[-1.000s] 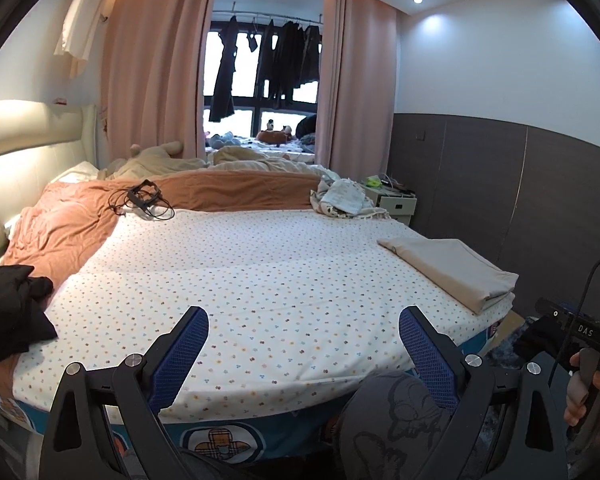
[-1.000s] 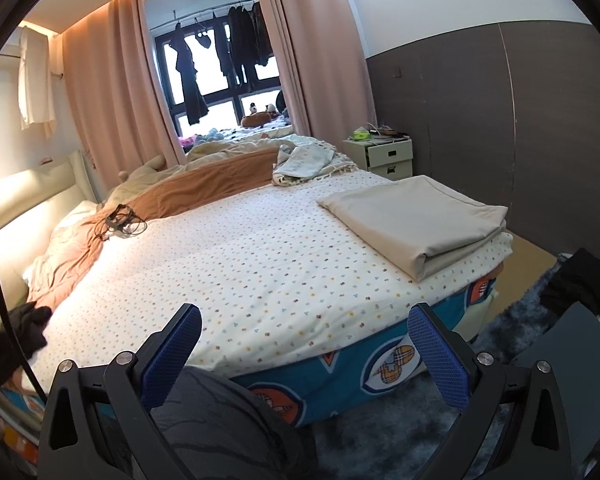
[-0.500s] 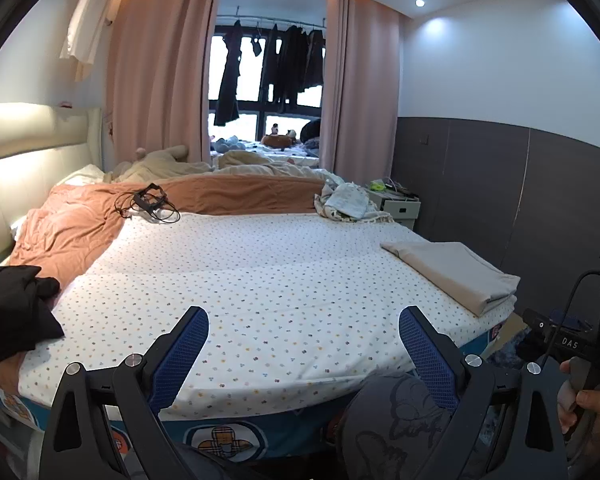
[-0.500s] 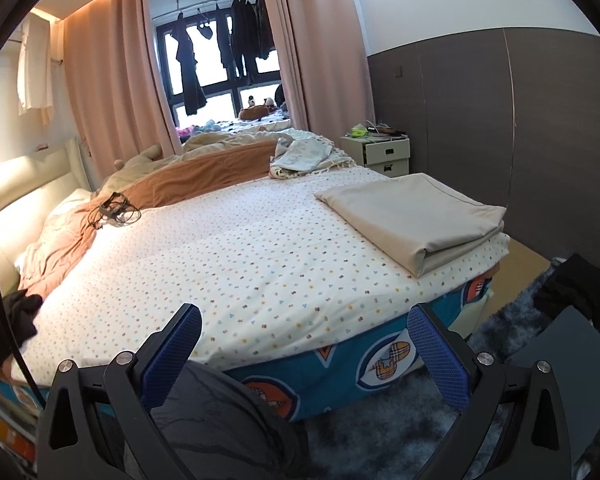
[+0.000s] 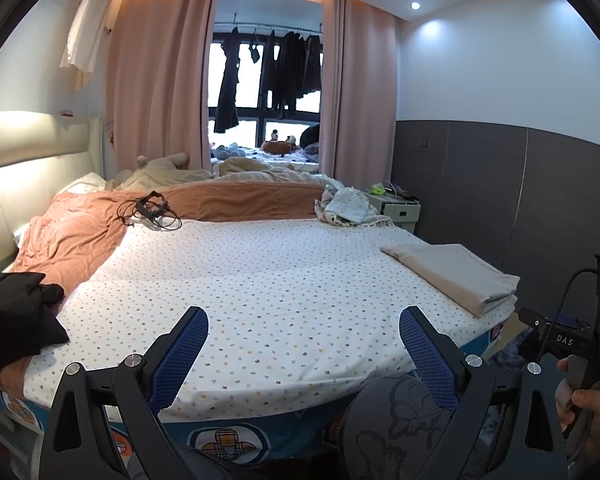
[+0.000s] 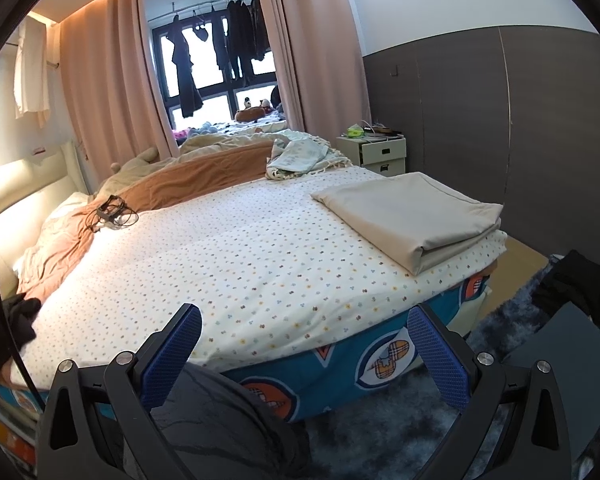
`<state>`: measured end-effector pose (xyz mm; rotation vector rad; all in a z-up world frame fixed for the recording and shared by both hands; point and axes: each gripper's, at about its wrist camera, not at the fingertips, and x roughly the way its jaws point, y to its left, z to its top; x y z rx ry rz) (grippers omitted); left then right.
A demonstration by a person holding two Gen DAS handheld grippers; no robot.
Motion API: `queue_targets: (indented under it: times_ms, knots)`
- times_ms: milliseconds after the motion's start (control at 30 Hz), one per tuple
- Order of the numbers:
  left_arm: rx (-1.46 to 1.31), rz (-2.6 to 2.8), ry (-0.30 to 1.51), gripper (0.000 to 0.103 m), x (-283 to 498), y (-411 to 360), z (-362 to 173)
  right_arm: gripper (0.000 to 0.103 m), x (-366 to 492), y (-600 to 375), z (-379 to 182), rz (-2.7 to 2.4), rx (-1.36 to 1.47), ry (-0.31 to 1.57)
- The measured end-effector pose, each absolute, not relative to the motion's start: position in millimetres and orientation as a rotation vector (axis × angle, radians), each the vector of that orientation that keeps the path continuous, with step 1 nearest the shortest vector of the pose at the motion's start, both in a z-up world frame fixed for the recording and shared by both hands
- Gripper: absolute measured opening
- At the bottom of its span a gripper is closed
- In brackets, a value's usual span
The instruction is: Fold large clothes
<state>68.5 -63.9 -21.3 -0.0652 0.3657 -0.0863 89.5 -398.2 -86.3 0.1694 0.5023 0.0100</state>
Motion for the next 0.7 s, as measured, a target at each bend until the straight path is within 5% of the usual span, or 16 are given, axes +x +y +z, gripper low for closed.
queue_targets:
  times_ms: [700]
  knots:
    - [-0.101,-0.064,0.377,0.097,71.1,-54.2,-23.5,0.103,85.5,-393.7,-79.6,0.008,0.186,0.489]
